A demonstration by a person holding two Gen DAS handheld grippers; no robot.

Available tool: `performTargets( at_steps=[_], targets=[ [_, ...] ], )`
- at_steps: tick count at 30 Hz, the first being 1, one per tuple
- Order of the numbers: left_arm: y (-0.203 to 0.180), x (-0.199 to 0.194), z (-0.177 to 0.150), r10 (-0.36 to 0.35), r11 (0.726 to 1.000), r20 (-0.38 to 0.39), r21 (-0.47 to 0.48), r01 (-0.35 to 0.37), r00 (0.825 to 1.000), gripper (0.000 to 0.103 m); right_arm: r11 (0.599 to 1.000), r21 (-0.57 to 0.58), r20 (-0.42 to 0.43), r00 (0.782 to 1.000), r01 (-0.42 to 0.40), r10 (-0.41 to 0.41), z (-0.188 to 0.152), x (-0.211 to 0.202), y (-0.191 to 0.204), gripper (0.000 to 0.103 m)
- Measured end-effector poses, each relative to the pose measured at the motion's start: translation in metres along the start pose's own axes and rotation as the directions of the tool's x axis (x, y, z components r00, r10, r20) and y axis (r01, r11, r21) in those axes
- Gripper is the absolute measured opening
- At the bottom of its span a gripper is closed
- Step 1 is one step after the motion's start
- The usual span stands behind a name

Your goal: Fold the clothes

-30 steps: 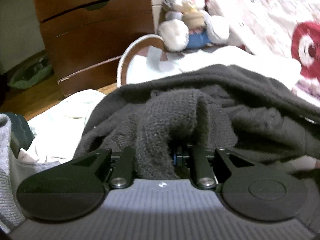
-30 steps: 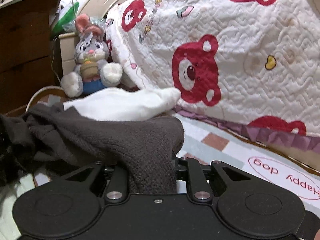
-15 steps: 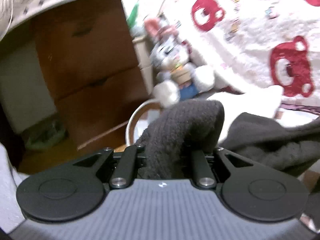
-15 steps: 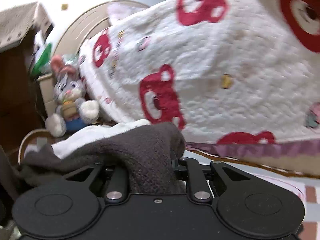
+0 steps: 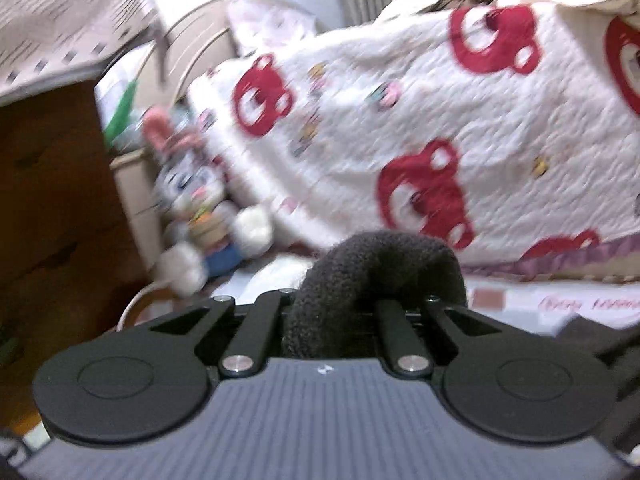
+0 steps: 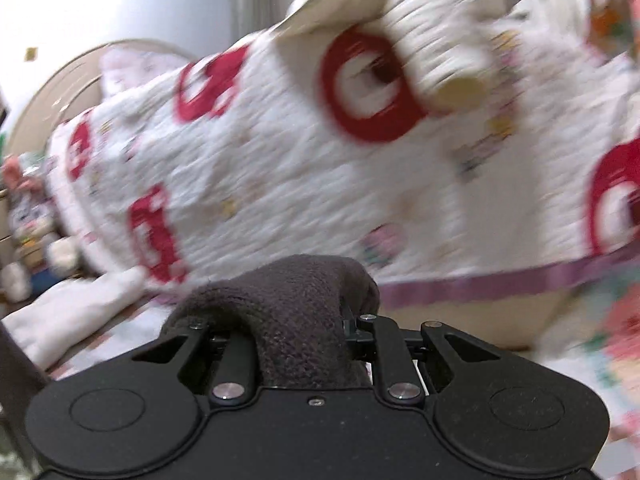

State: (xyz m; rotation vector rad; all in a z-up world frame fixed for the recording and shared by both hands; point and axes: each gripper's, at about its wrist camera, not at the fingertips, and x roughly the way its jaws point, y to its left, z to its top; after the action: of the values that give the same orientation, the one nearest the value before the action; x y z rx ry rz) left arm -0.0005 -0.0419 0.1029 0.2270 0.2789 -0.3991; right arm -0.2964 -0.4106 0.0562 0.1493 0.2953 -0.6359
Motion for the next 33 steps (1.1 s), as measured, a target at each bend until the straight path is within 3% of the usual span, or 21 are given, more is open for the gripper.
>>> performTargets(
  at_steps=[3,6,9,10,11,13,15,17,19,22,23,27,31,33],
  targets=[
    [-0.023,-0.008,0.027,-0.027,1.0,0.083,-0.006,0.027,0.996,0.007,0.996,-0.006,0.051,0.995,0.09,-0.09,0.023,-0.037,-0.039,0.019],
    [-0.035,-0.019,0.042,-0.038,0.998,0.16,-0.038,0.044,0.986,0.007,0.985,-0.046,-0.014,0.986,0.166,-0.167,0.008,-0.037,-0.074,0.019],
    [-0.045,-0.027,0.03,-0.052,0.993,0.191,-0.093,0.071,0.98,0.007,0.967,-0.092,-0.079,0.966,0.238,-0.245,-0.008,-0.037,-0.109,0.023],
    [-0.052,-0.026,0.019,-0.061,0.992,0.181,-0.095,0.08,0.982,0.007,0.959,-0.109,-0.099,0.957,0.261,-0.271,-0.013,-0.036,-0.121,0.032],
    [-0.061,-0.022,0.004,-0.075,0.993,0.141,-0.081,0.087,0.987,0.007,0.951,-0.125,-0.12,0.947,0.283,-0.297,-0.018,-0.036,-0.132,0.052],
    [-0.085,-0.004,-0.034,-0.116,0.993,0.006,-0.033,0.117,0.993,0.007,0.932,-0.16,-0.158,0.924,0.325,-0.349,-0.029,-0.036,-0.156,0.081],
    [-0.094,0.007,-0.066,-0.133,0.991,-0.101,-0.021,0.131,0.986,0.008,0.91,-0.196,-0.194,0.895,0.365,-0.401,-0.039,-0.035,-0.179,0.083],
    [-0.101,0.015,-0.096,-0.139,0.99,-0.193,-0.016,0.139,0.971,0.008,0.93,-0.16,-0.23,0.903,0.332,-0.362,-0.057,-0.035,-0.176,0.068],
    [-0.108,0.024,-0.126,-0.144,0.989,-0.283,-0.012,0.147,0.948,0.007,0.947,-0.12,-0.263,0.91,0.297,-0.319,-0.074,-0.035,-0.171,0.066],
    [-0.118,0.036,-0.171,-0.148,0.987,-0.414,-0.008,0.159,0.898,0.008,0.968,-0.057,-0.309,0.917,0.246,-0.251,-0.101,-0.034,-0.164,0.07],
    [-0.119,0.037,-0.175,-0.153,0.986,-0.424,-0.008,0.165,0.893,0.008,0.973,-0.036,-0.324,0.918,0.229,-0.228,-0.11,-0.034,-0.162,0.07],
    [-0.122,0.035,-0.172,-0.149,0.987,-0.409,-0.005,0.161,0.9,0.009,0.985,0.053,-0.375,0.918,0.162,-0.13,-0.146,-0.034,-0.153,0.073],
    [-0.124,0.042,-0.177,-0.131,0.988,-0.423,0.023,0.155,0.897,0.009,0.985,0.145,-0.417,0.908,0.098,-0.029,-0.182,-0.033,-0.144,0.074],
    [-0.124,0.042,-0.18,-0.132,0.987,-0.432,0.022,0.156,0.892,0.009,0.985,0.136,-0.422,0.906,0.105,-0.038,-0.19,-0.033,-0.14,0.074]
  ],
)
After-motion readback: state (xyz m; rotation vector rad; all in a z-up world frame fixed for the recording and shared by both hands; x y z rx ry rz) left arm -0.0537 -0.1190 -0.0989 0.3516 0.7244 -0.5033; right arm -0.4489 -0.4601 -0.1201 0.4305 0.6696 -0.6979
